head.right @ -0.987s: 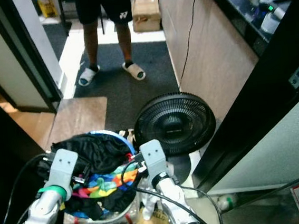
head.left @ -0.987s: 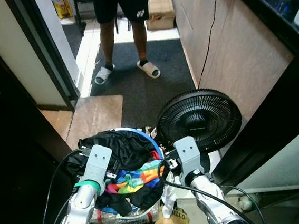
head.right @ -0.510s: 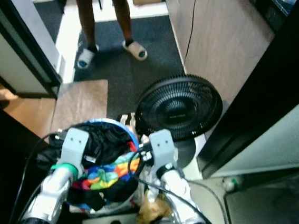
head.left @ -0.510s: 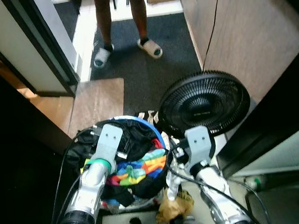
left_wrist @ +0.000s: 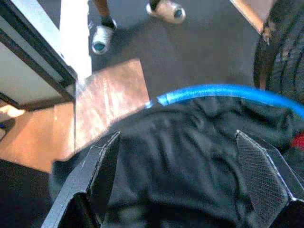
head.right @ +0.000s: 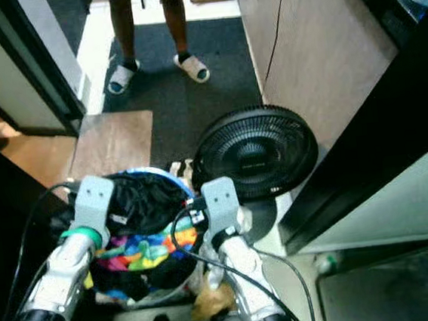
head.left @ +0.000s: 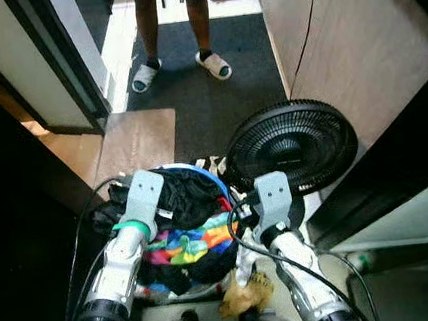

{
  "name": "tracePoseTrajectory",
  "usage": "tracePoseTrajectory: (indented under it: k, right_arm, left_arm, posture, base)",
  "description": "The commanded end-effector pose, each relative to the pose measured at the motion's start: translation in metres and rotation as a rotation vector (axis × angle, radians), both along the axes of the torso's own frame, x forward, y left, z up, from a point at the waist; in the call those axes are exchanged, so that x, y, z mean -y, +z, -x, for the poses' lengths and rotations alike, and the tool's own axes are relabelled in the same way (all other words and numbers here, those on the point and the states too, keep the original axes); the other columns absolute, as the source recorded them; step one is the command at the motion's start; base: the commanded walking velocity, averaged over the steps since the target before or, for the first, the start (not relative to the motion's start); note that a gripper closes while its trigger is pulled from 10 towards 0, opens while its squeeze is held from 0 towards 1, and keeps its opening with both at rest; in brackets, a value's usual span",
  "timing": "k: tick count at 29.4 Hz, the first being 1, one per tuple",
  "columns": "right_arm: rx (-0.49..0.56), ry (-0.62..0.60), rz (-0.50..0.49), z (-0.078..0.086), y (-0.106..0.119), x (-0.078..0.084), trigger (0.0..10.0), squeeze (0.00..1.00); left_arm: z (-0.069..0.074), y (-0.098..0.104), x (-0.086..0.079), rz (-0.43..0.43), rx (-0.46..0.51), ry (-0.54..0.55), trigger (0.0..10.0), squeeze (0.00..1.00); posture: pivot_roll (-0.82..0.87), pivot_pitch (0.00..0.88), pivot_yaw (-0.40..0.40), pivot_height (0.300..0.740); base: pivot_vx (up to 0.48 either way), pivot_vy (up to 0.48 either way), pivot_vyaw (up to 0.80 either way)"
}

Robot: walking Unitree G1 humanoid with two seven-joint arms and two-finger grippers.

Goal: Clothes washing

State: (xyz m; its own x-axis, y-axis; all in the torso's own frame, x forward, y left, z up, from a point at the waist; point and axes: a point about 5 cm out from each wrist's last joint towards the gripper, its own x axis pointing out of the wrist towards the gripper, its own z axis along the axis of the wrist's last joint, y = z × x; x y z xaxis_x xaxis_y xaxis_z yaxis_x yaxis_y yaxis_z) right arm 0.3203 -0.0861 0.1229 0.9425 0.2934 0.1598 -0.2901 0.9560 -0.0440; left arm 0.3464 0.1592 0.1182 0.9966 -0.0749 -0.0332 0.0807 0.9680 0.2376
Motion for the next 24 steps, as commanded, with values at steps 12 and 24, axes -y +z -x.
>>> tracePoseTrajectory:
  k: [12, 24]
  right_arm:
    - [0.023, -0.04, 0.006, 0.001, 0.001, 0.007, 10.0, 0.0]
    - [0.013, -0.12, 0.098, -0.004, -0.007, 0.027, 10.0, 0.0]
  left_arm:
    - [0.006, 0.001, -0.011, 0.051, 0.016, 0.049, 10.0, 0.0]
    - [0.003, -0.007, 0.01, 0.115, 0.007, 0.029, 10.0, 0.0]
  posture:
    - [0.07, 0.0, 0.038, 0.74]
    - [0.04, 0.0, 0.006, 0.74]
  base:
    - [0.0, 0.0, 0.0]
    - [0.0, 0.0, 0.0]
